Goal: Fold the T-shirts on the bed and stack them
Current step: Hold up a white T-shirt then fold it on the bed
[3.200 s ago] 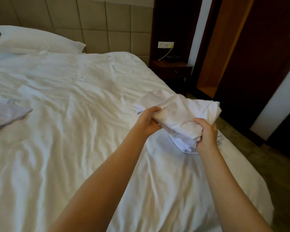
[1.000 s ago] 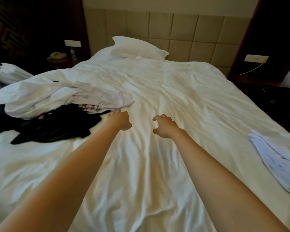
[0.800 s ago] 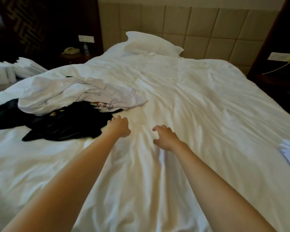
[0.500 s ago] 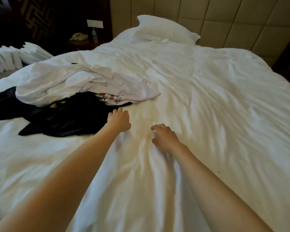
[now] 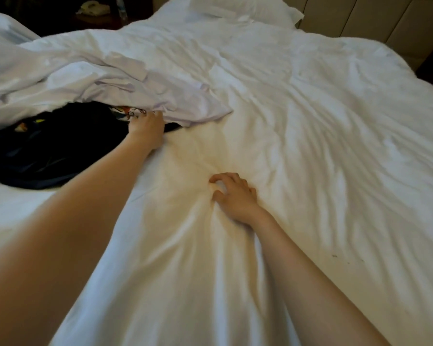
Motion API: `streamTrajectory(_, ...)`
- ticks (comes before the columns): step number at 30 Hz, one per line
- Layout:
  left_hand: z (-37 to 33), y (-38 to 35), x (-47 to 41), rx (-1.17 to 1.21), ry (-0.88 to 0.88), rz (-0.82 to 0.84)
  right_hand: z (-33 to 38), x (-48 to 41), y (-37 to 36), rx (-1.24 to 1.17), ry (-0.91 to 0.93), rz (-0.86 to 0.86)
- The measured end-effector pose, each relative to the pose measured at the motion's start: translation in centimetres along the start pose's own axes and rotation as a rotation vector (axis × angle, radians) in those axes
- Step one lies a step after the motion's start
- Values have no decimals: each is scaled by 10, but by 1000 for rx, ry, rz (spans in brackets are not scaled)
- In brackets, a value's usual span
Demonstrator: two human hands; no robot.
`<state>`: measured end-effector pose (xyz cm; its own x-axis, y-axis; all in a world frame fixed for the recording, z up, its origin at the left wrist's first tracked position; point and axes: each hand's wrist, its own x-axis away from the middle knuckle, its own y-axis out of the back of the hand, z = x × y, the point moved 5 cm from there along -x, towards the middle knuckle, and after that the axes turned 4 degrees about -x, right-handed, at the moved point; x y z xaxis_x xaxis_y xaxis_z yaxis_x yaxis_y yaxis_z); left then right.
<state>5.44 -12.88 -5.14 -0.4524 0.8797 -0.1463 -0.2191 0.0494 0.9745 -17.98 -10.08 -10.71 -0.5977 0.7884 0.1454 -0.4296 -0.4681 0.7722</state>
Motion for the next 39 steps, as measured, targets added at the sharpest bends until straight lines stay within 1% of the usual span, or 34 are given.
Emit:
streamTrajectory(2,6,3,-4,30,15,-81,-1,0,1,-20,4,6)
streamTrajectory(4,17,3,-6,152,53,-120,-1,-1,1,-26,8,15)
streamTrajectory(7,18,-3,4,385,71,-109,-2,-3,-1,-44,0,25)
streamTrajectory(9,-3,-8,25,486,-4,-72,-4,-4,0,-64,-21,19)
streamTrajectory(11,-31,-11,55,591,-92,-16,-7,-7,2,-104,-57,0)
streamTrajectory(13,-55,-10,85,662,-174,28,-9,-8,3,-238,-93,-36)
streamTrajectory(15,-72,-8,109,704,-243,93,-10,-4,4,-498,-120,-83)
streamTrajectory(18,-90,1,145,737,-390,280,-10,18,10,-878,-190,-144)
streamTrajectory(21,-110,9,187,754,-538,439,-9,39,12,-985,-219,-127)
streamTrajectory(24,-129,12,235,779,-630,543,-7,66,4,-1033,-293,-89)
streamTrajectory(26,-134,14,256,799,-648,553,-11,81,1,-949,-336,-105)
streamTrajectory(29,-128,23,269,807,-669,557,-27,105,16,-712,-430,-307)
streamTrajectory(31,-122,31,272,827,-649,546,-39,124,25,-574,-487,-368)
streamTrajectory(33,-115,42,272,871,-575,469,-43,145,34,-365,-494,-341)
streamTrajectory(36,-104,54,266,879,-445,290,-47,170,44,-23,-503,-263)
streamTrajectory(38,-97,59,264,840,-373,179,-52,189,50,111,-516,-198)
streamTrajectory(39,-94,59,264,824,-322,146,-56,197,52,133,-519,-152)
